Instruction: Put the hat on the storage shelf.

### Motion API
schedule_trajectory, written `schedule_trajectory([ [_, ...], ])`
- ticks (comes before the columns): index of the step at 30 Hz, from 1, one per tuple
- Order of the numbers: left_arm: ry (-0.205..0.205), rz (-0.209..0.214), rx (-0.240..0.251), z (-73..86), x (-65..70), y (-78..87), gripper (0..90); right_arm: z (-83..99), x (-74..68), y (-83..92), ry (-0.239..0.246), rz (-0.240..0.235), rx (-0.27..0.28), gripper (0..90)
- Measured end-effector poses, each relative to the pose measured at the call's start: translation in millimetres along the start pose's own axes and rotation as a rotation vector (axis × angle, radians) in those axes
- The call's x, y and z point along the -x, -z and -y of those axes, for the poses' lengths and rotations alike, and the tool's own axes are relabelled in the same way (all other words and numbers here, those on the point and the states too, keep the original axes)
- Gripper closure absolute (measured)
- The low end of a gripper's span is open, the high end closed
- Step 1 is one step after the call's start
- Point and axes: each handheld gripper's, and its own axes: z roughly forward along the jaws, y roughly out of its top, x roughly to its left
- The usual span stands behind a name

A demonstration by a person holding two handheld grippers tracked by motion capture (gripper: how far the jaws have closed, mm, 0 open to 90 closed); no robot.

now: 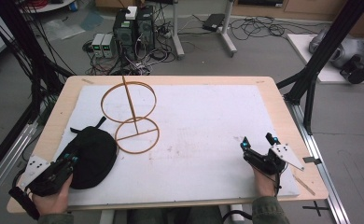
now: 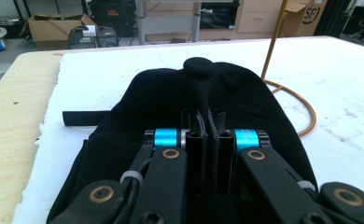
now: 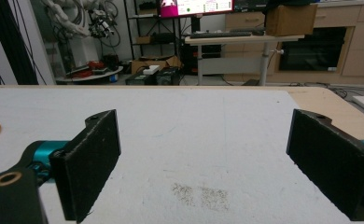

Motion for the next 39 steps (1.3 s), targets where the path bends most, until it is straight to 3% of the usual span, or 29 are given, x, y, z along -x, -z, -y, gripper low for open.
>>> schedule_trajectory([
  [15, 0.003, 0.022, 0.033, -4.4, 3.2, 0.4, 87.1, 0.1, 1.1, 0.5, 0.000, 0.001, -0.002, 9.0],
  [39, 0.005, 0.004, 0.108, -19.7, 1.8, 8.8, 87.1, 0.5, 4.6, 2.9, -0.002, 0.003, 0.000, 9.0],
])
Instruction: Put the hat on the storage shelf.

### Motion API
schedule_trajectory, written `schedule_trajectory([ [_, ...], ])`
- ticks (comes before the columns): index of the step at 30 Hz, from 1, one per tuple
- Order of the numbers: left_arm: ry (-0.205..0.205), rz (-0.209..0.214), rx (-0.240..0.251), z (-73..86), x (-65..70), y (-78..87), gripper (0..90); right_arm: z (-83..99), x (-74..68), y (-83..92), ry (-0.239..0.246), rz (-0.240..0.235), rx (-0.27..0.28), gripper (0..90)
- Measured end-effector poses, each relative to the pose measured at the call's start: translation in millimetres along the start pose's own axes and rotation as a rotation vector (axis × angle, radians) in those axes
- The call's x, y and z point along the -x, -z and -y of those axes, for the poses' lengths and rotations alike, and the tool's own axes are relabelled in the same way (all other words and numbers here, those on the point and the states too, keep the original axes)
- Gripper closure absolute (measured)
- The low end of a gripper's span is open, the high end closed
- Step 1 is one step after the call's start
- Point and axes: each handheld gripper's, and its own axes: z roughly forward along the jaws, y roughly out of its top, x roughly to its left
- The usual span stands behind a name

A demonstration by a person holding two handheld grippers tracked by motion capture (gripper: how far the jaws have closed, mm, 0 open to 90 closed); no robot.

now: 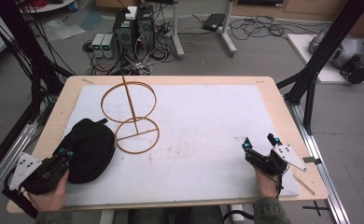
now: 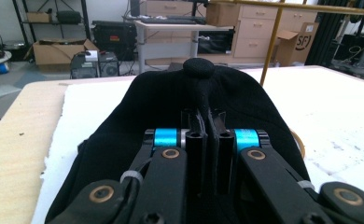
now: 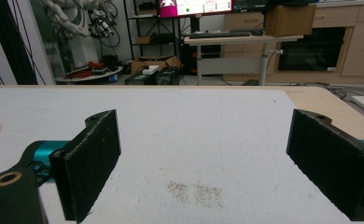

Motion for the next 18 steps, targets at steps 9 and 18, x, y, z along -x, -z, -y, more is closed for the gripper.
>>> schedule_trajectory([
  [9, 0.002, -0.006, 0.040, -4.9, -1.8, 6.0, 87.1, 0.1, 0.5, 0.0, 0.000, -0.005, -0.001, 9.0],
  [18, 0.047, 0.007, 0.112, -12.4, -3.4, 12.5, 87.1, 0.1, 1.7, 0.5, -0.005, -0.006, -0.002, 9.0],
])
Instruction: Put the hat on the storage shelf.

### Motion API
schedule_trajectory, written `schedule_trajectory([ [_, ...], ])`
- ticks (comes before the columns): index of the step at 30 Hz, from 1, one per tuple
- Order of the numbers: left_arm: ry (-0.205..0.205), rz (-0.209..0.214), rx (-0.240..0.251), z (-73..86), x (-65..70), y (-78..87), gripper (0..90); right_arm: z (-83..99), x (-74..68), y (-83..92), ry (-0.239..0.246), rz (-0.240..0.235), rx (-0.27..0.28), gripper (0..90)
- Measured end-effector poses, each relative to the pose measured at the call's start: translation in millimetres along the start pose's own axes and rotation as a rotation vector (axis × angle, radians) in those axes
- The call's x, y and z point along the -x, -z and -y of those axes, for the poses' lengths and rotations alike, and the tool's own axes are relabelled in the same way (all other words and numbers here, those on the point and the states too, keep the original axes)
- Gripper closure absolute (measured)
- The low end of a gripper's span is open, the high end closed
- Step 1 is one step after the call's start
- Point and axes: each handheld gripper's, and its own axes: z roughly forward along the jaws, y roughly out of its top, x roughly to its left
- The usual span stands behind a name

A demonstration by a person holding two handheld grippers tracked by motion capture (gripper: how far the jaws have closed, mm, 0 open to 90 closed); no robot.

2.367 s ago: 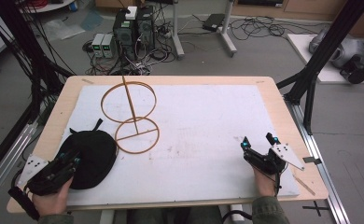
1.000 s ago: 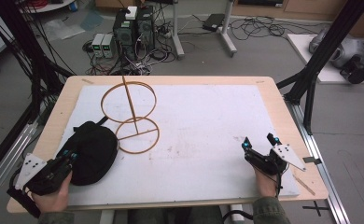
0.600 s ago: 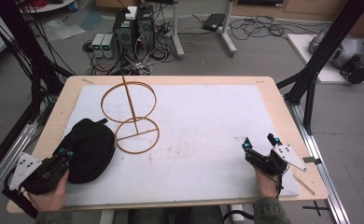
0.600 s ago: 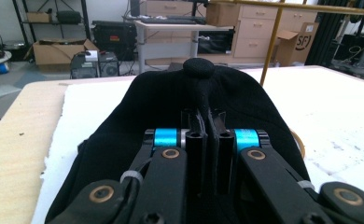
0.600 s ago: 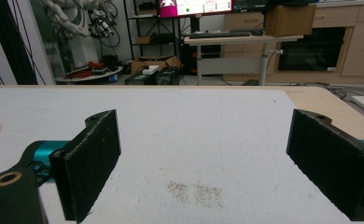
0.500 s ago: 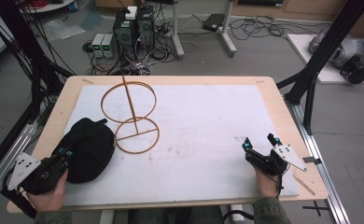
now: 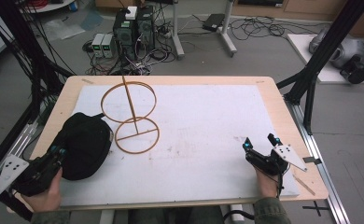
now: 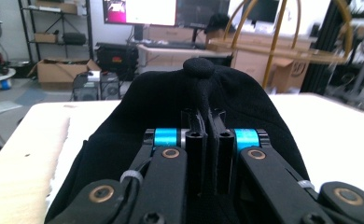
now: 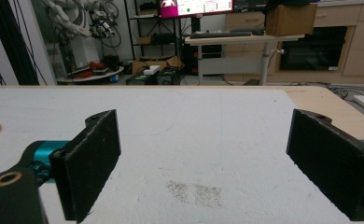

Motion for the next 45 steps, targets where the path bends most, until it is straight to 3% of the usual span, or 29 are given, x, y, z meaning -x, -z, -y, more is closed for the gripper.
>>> schedule_trajectory([
  [2, 0.009, 0.003, 0.015, -0.8, 0.1, 0.5, 87.1, 0.1, 0.6, 0.2, 0.003, 0.002, 0.001, 9.0],
  [9, -0.024, -0.007, 0.029, -6.6, 3.0, 1.3, 87.1, 0.3, 0.3, 0.5, 0.004, -0.002, -0.002, 9.0],
  [18, -0.037, -0.007, 0.091, -21.2, 7.2, 7.3, 87.1, 0.5, 2.0, 1.7, 0.001, 0.002, -0.003, 9.0],
  [30, -0.031, -0.022, 0.149, -25.2, 7.9, 11.4, 87.1, 0.6, 2.3, 1.8, 0.007, -0.003, -0.002, 9.0],
  [36, -0.047, -0.015, 0.164, -36.4, 9.9, 10.2, 87.1, 0.3, 1.7, 2.0, 0.002, -0.006, -0.004, 9.0],
  [38, -0.061, -0.013, 0.171, -40.5, 10.7, 10.7, 87.1, 0.6, 0.4, 1.9, -0.020, -0.012, -0.005, 9.0],
  [45, -0.049, -0.012, 0.215, -57.4, 4.9, 9.7, 87.1, 1.0, -5.8, -0.8, -0.010, -0.029, -0.015, 9.0],
])
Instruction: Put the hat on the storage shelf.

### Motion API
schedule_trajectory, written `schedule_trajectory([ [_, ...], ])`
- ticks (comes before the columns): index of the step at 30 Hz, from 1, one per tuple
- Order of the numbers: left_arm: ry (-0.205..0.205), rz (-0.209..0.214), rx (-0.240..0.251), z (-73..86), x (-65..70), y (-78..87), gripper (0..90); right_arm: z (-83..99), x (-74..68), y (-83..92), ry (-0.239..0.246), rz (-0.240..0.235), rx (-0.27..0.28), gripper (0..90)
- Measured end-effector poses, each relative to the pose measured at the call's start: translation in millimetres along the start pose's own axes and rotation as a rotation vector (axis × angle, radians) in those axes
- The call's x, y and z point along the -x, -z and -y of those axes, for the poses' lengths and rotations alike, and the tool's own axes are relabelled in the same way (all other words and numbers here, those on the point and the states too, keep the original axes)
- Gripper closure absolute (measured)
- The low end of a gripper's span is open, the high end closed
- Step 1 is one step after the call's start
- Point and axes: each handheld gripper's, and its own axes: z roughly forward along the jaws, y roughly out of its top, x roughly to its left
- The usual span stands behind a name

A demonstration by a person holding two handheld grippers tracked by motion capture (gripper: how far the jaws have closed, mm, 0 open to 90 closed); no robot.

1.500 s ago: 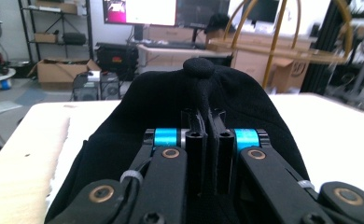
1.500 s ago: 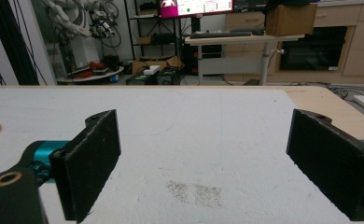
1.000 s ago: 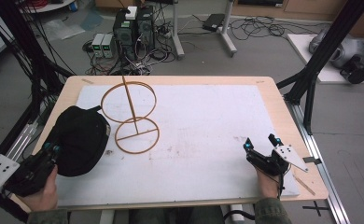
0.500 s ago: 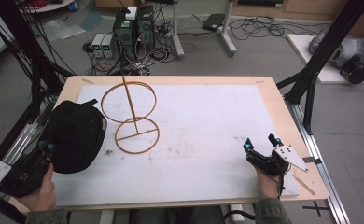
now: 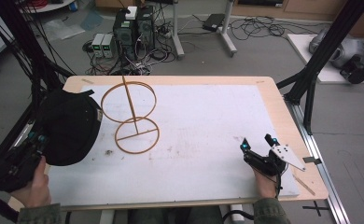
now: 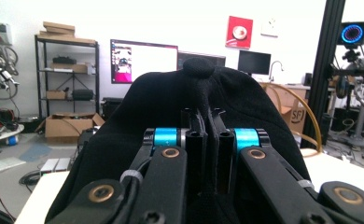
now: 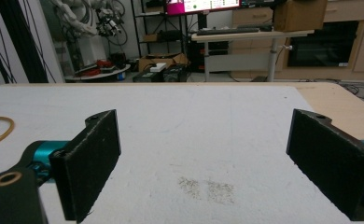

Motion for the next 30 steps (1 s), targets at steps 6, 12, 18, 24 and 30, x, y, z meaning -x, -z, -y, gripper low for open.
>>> schedule_trajectory([
  [6, 0.007, 0.022, 0.017, -11.6, 0.9, -15.6, 87.1, 0.3, -4.6, -5.6, 0.027, -0.020, -0.005, 9.0],
  [12, 0.015, 0.051, 0.045, -17.4, 7.4, -31.1, 87.1, -0.3, -6.2, -7.5, 0.027, -0.025, -0.005, 9.0],
  [18, 0.037, 0.077, 0.058, -21.7, 11.5, -41.8, 87.1, -1.3, -2.9, -7.1, 0.013, -0.023, -0.001, 9.0],
  [24, 0.048, 0.088, 0.070, -28.0, 17.4, -51.9, 87.1, -2.0, -1.8, -7.1, -0.001, -0.024, 0.000, 9.0],
  [30, 0.041, 0.109, 0.084, -34.3, 26.6, -62.8, 87.1, -2.4, -1.8, -6.8, -0.003, -0.028, 0.000, 9.0],
])
